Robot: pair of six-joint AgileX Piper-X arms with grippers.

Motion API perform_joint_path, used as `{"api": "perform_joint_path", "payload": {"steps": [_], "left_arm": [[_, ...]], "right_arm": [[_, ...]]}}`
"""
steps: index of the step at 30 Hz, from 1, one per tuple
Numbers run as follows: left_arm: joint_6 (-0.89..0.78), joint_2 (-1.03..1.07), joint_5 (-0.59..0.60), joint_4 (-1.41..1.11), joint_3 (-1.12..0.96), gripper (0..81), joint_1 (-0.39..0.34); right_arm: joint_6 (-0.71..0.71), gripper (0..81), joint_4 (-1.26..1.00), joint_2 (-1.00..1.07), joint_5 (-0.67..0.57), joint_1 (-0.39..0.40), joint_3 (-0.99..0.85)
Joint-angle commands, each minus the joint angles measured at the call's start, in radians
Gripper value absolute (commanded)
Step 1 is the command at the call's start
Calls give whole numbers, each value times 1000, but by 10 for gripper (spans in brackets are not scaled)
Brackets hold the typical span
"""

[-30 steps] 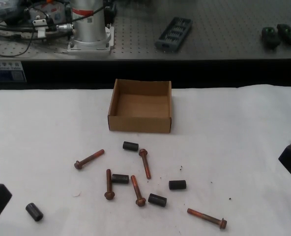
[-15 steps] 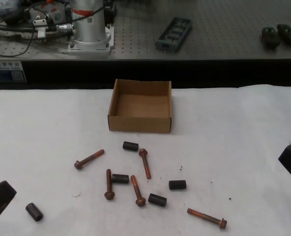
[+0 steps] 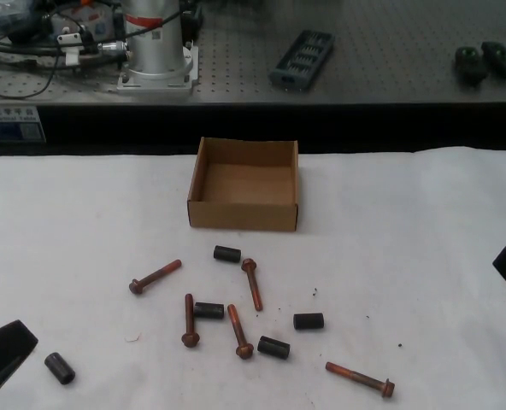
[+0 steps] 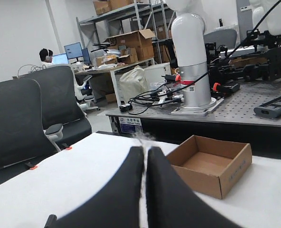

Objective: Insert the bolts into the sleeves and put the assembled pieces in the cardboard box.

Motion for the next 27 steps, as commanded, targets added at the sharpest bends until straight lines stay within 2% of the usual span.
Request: {"api": "perform_joint_path", "payload": {"steps": [1, 6, 10, 16, 20, 23, 27], "left_arm": [[34, -7, 14, -15, -16, 6, 2], [54, 7, 33, -15, -16, 6, 2], [216, 92, 47, -15, -60, 6, 2], [462, 360, 47, -15, -205, 6, 2], [494, 624, 86, -15, -311, 6, -1], [500, 793, 92, -15, -407, 6, -41], [510, 1024, -25, -15, -551, 6, -183]], "right_arm": [[70, 45, 79, 1, 41, 0, -4], [117, 45, 191, 75, -12, 0, -43], [70, 45, 207, 203, -18, 0, -143], [46, 45, 254, 491, -149, 0, -282], [46, 45, 266, 678, -188, 0, -363], [46, 45, 334, 769, -183, 0, -428], [-24, 45, 437, 820, -93, 0, -488]]}}
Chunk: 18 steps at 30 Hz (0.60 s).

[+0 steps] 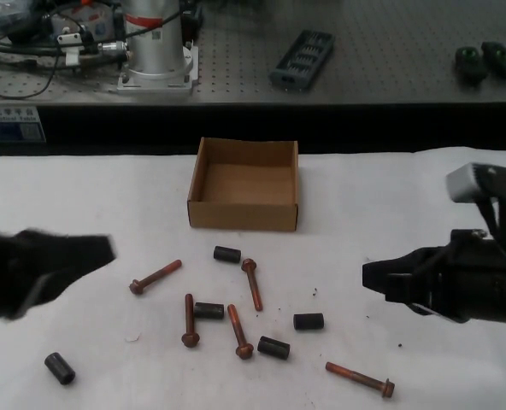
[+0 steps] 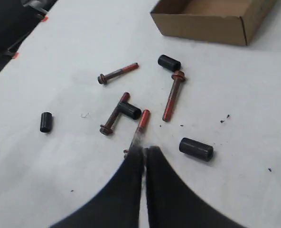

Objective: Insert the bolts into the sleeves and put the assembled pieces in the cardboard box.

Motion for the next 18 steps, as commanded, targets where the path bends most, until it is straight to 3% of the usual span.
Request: {"api": "perform_joint_path", "payload": {"steps": [1, 5, 8, 13, 18], "left_arm": [[24, 135, -104, -12, -106, 6, -111], [-30, 299, -263, -12, -222, 6, -246], [-100, 408, -313, -12, -288, 6, -302], [-168, 560, -347, 24, -376, 6, -346], [-169, 669, -364, 154, -502, 7, -368]], "right_arm": [[-67, 45, 73, 13, 67, 0, -43], [-109, 45, 157, 13, 128, -29, -68], [-101, 45, 200, 13, 128, -79, -69], [-102, 45, 237, 13, 99, -160, -69], [-102, 45, 260, 13, 59, -174, -69]]}}
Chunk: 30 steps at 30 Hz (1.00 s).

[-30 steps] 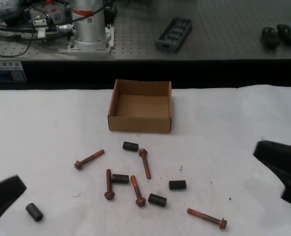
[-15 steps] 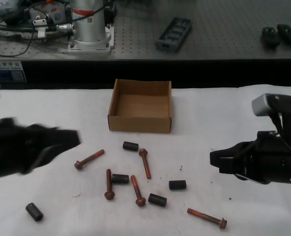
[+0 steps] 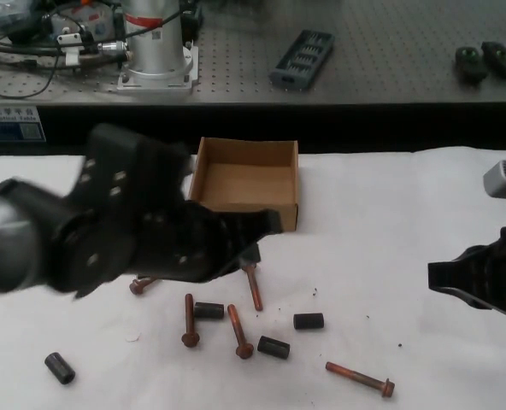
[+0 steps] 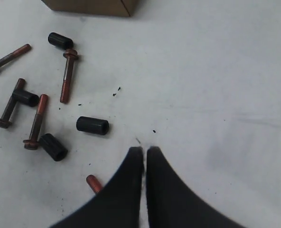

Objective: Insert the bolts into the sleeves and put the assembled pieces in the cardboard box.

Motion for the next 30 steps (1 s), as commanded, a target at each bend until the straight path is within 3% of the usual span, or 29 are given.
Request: {"api": "perform_joint_path", "payload": {"steps": [1, 9, 23, 30], "left_arm": [[-20, 33, -22, 45, -52, 28, -9], [-100, 155, -40, 176, -191, 195, -9], [-45, 313, -100, 379, -380, 218, -17], [-2, 347, -152, 485, -439, 349, -3]], "right_arm": [[-14, 45, 23, 0, -29, -6, -11], [-14, 45, 29, 0, -29, -6, -11], [-14, 45, 31, 0, -29, -6, -11], [-14, 45, 31, 0, -29, -6, -11]]}}
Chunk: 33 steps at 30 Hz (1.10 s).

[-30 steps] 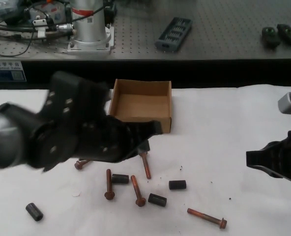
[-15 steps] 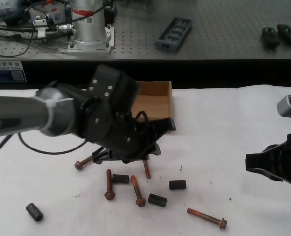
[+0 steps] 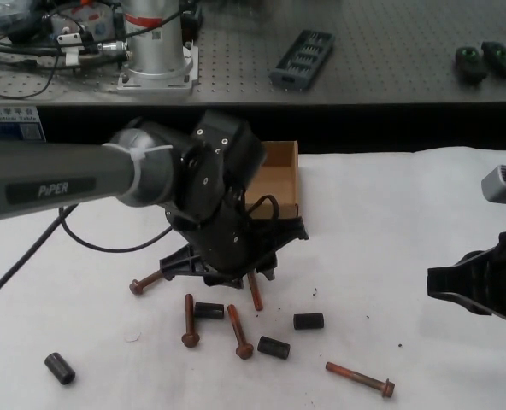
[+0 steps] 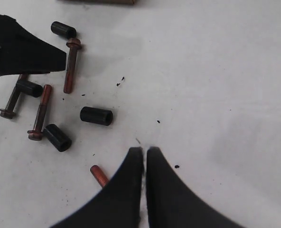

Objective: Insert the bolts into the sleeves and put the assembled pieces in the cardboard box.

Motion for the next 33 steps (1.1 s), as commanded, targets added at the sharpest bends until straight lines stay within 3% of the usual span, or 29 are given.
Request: {"api": "perform_joint_path", "payload": {"steps": [1, 15, 21, 30, 33], "left_arm": [[19, 10, -19, 17, -19, 349, 6], [28, 114, -12, 99, -111, 343, -2], [98, 165, -12, 212, -133, 223, -2], [110, 183, -20, 239, -136, 197, -2], [114, 183, -19, 241, -143, 91, -2]], "right_arm": [[-12, 45, 7, 0, -14, -6, -11], [-12, 45, 6, 0, -20, -6, -11], [-12, 45, 6, 0, -37, -6, -11], [-12, 45, 6, 0, -77, -6, -11], [-12, 45, 6, 0, -77, -6, -11]]}}
